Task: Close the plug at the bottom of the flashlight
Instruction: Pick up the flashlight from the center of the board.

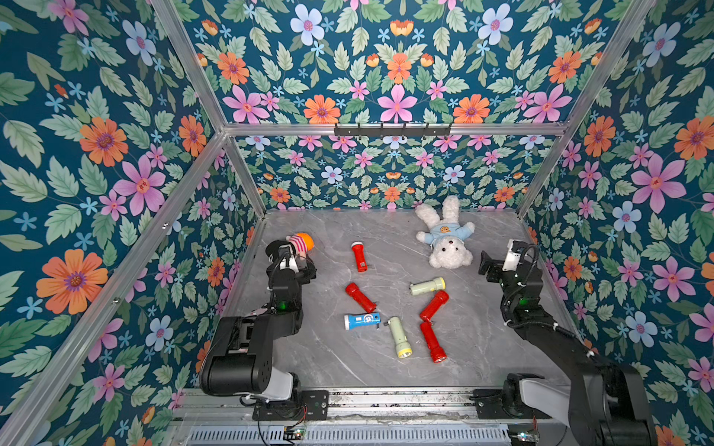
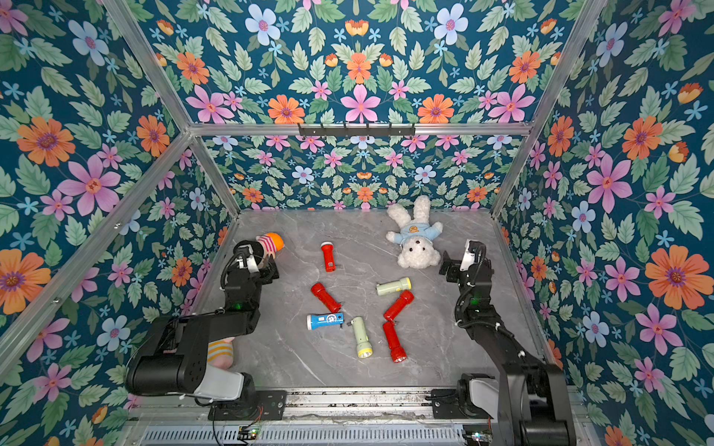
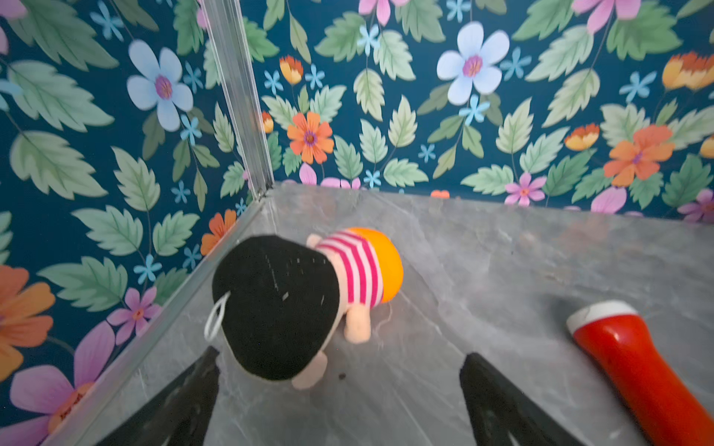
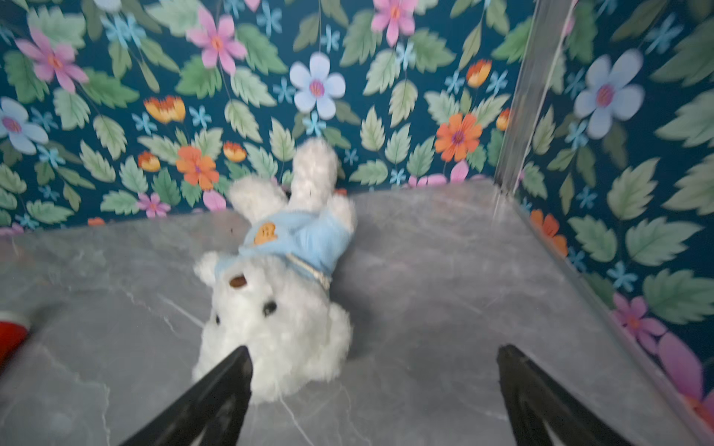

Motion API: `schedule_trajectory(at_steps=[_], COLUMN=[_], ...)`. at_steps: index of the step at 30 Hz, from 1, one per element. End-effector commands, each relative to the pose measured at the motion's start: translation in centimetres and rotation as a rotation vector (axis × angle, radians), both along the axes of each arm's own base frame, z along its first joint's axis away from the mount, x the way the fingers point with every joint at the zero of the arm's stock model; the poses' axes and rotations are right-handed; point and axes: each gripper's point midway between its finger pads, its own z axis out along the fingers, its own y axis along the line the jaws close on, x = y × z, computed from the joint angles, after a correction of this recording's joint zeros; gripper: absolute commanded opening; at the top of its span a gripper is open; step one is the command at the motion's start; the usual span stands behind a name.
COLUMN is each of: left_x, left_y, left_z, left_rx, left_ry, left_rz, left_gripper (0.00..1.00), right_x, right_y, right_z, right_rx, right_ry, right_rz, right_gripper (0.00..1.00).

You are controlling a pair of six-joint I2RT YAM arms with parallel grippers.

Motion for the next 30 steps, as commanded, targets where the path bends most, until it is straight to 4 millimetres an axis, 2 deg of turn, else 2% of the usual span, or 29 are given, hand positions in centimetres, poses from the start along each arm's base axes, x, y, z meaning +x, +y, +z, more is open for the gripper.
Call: schedule_trajectory(at_steps=[1, 3, 6, 10, 15, 17, 20, 23, 27, 30], left_x=[-0.3, 0.1, 0.9, 2.6, 4.0, 4.6, 5.3, 6.1, 7.7, 8.6], left_y=[0.8, 1.6, 3.2, 2.9, 1.8, 0.9, 0.9, 1.3, 0.5, -1.3], left_z=[1.0, 3.1, 5.0, 6.2, 6.7, 7.4, 8.6, 9.4, 10.0, 9.8], left_rx=[-0.037, -0.123, -0.226, -0.275, -0.32, -0.297, -0.281, -0.271, -0.255, -0.267], left_ry=[0.041, 0.027, 0.072, 0.161, 0.177, 0.163, 0.142, 0.155, 0.212, 0.244], left_rz=[0.077, 0.151, 0.29, 0.309, 0.26, 0.187, 0.179, 0.208, 0.171, 0.068], left_gripper=[1.0, 1.0, 1.0, 1.0, 1.0, 1.0, 1.0, 1.0, 1.0, 0.96], right_x=[-2.6, -3.7, -4.6, -4.7, -2.5, -1.1, 0.1, 0.8, 2.0, 3.2], right_y=[-1.9, -2.1, -2.8, -2.9, -0.3, 1.4, 2.8, 3.3, 3.6, 5.8], right_z=[-0.3, 1.6, 2.9, 3.9, 3.7, 3.1, 3.1, 3.6, 2.6, 1.6], right_rx=[-0.014, -0.009, -0.001, 0.024, -0.022, 0.01, 0.017, -0.041, -0.012, 0.014], right_ry=[0.047, -0.005, 0.013, 0.052, 0.171, 0.213, 0.237, 0.225, 0.292, 0.329], right_rz=[-0.152, -0.183, -0.234, -0.256, -0.165, -0.092, -0.06, -0.092, -0.11, 0.002], right_gripper=[0.99, 0.99, 0.99, 0.99, 0.99, 0.99, 0.99, 0.99, 0.99, 0.99])
